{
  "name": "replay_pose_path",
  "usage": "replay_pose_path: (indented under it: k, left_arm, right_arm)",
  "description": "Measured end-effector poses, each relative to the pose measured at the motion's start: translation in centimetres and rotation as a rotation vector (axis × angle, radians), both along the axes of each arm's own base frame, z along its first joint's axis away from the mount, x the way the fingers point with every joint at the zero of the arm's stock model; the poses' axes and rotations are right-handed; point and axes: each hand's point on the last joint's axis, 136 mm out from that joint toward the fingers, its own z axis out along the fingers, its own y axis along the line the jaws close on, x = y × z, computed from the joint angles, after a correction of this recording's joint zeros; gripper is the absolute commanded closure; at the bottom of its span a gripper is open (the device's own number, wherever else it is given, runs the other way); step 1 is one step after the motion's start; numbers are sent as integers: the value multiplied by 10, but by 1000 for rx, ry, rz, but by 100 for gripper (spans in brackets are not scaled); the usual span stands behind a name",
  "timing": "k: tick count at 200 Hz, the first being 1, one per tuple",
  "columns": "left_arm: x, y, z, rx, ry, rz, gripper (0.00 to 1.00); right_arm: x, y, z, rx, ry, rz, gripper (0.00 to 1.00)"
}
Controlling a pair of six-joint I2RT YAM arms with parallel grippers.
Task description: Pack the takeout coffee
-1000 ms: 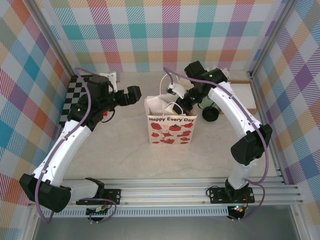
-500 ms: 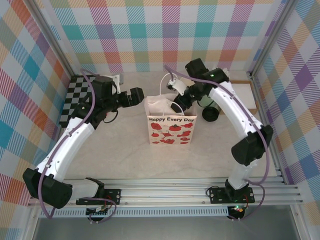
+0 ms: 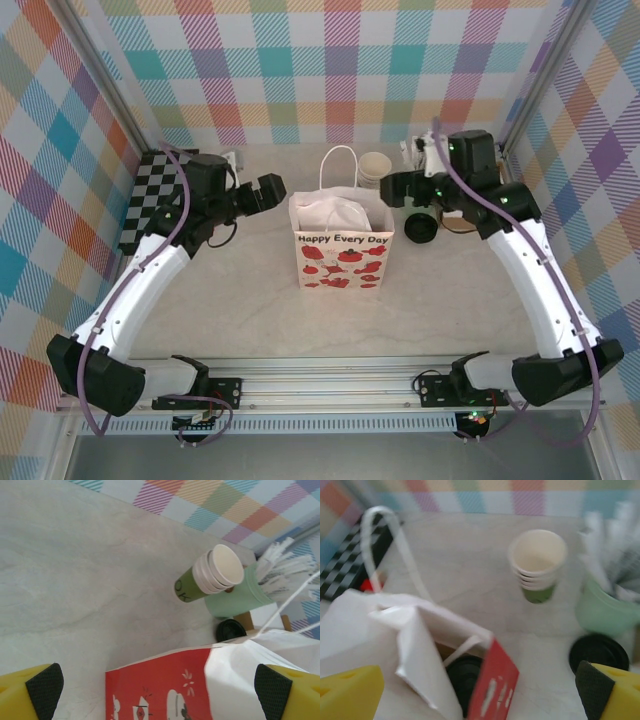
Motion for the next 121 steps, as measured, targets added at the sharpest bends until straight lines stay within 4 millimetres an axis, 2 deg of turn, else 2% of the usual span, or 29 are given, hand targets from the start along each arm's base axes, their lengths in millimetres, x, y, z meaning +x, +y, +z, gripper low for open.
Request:
replay_pose_path:
  k: [35,67,86,98,111,121]
  left_arm:
    - [-1,42,-17,106,16,211,0]
    - [-17,109,-39,331,-14,461,0]
    - [-31,154,-59,509,-15,614,0]
    - [-40,180,-77,611,13,695,0]
    - [-50,205,-100,684,56,764,0]
    - [-59,222,-119,723,95,802,0]
  right_arm:
    - [-9,-58,-33,17,8,-314,0]
    - [-21,-117,-73,-72,-65,-580,0]
    - [-24,-153,-112,-138,-55,-725,0]
    - [-26,-173,-145,-181,-15,-800,0]
    - [-29,-189,-180,-214,43,-844,0]
    - [-29,-194,-204,-212,82,-840,0]
